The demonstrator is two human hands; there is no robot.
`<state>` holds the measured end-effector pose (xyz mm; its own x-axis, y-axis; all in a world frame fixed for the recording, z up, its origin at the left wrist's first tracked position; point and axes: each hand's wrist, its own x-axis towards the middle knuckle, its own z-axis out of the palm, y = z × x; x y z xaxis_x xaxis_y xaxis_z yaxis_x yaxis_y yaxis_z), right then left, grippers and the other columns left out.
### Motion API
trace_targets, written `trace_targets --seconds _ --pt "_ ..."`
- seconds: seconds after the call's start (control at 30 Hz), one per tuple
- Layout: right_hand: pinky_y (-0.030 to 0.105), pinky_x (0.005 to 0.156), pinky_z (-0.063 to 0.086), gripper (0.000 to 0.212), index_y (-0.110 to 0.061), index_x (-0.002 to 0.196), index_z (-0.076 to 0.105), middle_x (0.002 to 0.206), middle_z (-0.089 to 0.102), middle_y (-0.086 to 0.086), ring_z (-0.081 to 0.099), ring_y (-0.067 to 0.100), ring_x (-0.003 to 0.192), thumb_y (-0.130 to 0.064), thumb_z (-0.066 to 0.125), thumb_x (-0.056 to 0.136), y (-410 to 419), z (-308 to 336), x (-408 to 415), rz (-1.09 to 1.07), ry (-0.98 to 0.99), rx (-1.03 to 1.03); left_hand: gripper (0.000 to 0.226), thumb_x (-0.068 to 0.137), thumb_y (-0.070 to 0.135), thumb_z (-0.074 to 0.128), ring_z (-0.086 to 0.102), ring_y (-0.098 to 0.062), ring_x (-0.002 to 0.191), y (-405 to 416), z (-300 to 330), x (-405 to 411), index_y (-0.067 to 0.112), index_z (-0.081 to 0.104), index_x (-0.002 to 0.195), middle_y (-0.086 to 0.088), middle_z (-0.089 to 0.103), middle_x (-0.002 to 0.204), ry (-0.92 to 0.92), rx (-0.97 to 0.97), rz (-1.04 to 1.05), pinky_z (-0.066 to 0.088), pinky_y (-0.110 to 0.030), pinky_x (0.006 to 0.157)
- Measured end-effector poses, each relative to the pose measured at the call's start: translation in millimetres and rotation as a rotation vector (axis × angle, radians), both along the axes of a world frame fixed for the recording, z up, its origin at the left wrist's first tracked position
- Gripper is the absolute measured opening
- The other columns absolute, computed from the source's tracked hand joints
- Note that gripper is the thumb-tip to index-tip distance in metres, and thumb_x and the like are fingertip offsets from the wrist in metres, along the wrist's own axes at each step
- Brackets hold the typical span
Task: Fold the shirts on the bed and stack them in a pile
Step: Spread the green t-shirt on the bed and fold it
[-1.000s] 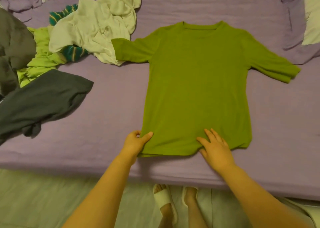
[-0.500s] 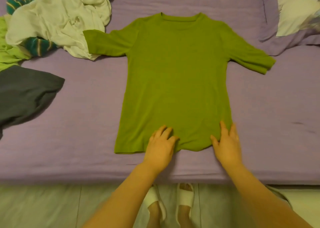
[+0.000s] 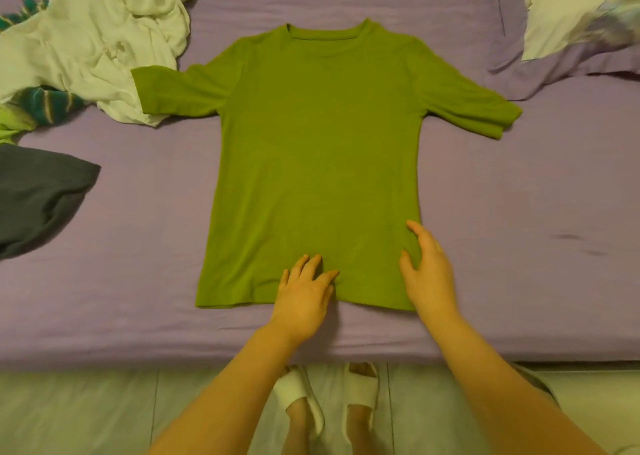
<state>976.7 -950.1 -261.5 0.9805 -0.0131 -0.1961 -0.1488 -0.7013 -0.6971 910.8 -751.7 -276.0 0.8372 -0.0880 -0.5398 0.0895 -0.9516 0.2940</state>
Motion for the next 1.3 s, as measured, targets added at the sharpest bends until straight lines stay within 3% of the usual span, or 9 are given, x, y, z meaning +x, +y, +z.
trace_targets --seconds 0.2,0.33,0.4,0.47,0.57,0.67,0.8,1.03,1.3 --pt "0.045 0.071 0.046 0.047 -0.019 0.139 0.042 0.126 0.047 0.017 0.057 0.041 0.093 -0.017 0.053 0.094 -60.5 -2.3 -20.2 0.082 0.18 -0.457 0.046 0.099 0.033 0.039 0.007 -0.025 0.145 -0.7 -2.2 -3.5 0.029 0.033 0.144 -0.002 0.015 0.158 -0.013 -0.025 0.051 0.02 -0.043 0.115" --pt "0.048 0.071 0.052 0.041 -0.011 0.113 0.066 0.126 0.055 0.021 0.059 0.044 0.099 -0.001 0.071 0.074 -56.2 -9.9 -29.1 0.242 0.04 -0.566 0.06 0.092 0.04 0.053 0.004 -0.027 0.146 -2.4 -2.0 -7.0 0.028 0.031 0.146 -0.004 0.01 0.159 0.007 0.017 0.006 0.017 -0.046 0.116" --pt "0.049 0.074 0.052 0.044 -0.013 0.1 0.072 0.121 0.059 0.021 0.06 0.043 0.101 0.001 0.081 0.059 -40.4 -12.0 -31.0 0.324 -0.085 -0.585 0.058 0.087 0.036 0.062 0.01 -0.033 0.145 -2.7 -2.5 -11.2 0.028 0.042 0.141 -0.009 0.017 0.157 -0.084 -0.002 0.028 0.019 -0.052 0.114" --pt "0.047 0.077 0.052 0.048 -0.019 0.099 0.073 0.123 0.061 0.017 0.061 0.039 0.106 -0.009 0.087 0.054 -19.1 -15.0 -35.5 0.478 -0.167 -0.537 0.056 0.083 0.033 0.068 0.016 -0.039 0.143 -3.4 -4.2 -15.4 0.029 0.05 0.136 -0.014 0.022 0.155 -0.172 -0.006 0.046 0.02 -0.059 0.111" --pt "0.051 0.081 0.052 0.054 -0.028 0.103 0.072 0.125 0.062 0.008 0.06 0.031 0.113 -0.035 0.088 0.052 1.6 -26.9 -48.5 0.723 -0.155 -0.566 0.058 0.092 0.045 0.05 -0.003 -0.03 0.146 -4.0 -3.1 -20.8 0.039 0.028 0.145 -0.006 -0.002 0.16 -0.007 0.068 -0.041 0.012 -0.05 0.115" --pt "0.039 0.062 0.054 0.035 -0.023 0.079 0.072 0.1 0.069 0.007 0.067 0.03 0.091 -0.036 0.089 0.051 0.2 -27.6 -56.2 0.649 -0.057 -0.604 0.046 0.096 0.043 0.042 0.015 -0.026 0.143 -2.7 3.8 -21.8 0.034 0.037 0.141 -0.005 0.014 0.157 -0.004 0.099 -0.062 0.029 -0.038 0.107" --pt "0.032 0.041 0.043 0.027 -0.018 0.057 0.063 0.065 0.058 0.003 0.058 0.026 0.059 -0.03 0.088 0.055 -3.1 -14.8 -49.1 0.563 -0.082 -0.577 0.036 0.098 0.041 0.038 0.041 -0.026 0.118 -10.4 17.6 -12.5 0.022 0.058 0.12 -0.004 0.046 0.13 0.032 0.106 -0.01 0.041 -0.034 0.089" --pt "0.037 0.055 0.055 0.041 -0.02 0.086 0.073 0.092 0.072 0.006 0.069 0.027 0.081 -0.025 0.09 0.049 12.4 9.5 4.4 0.523 -0.178 -0.59 0.037 0.097 0.038 0.039 0.044 -0.025 0.124 -27.0 46.7 35.4 0.022 0.054 0.126 -0.003 0.053 0.131 -0.048 0.057 -0.001 0.031 -0.034 0.103" --pt "0.033 0.053 0.054 0.047 -0.02 0.084 0.073 0.085 0.072 0.004 0.069 0.023 0.072 -0.03 0.092 0.043 20.7 22.2 80.1 0.447 -0.173 -0.649 0.043 0.098 0.036 0.037 0.037 -0.026 0.132 -11.6 64.7 134.7 0.021 0.041 0.139 -0.005 0.046 0.14 0.023 0.056 -0.062 0.031 -0.036 0.105"
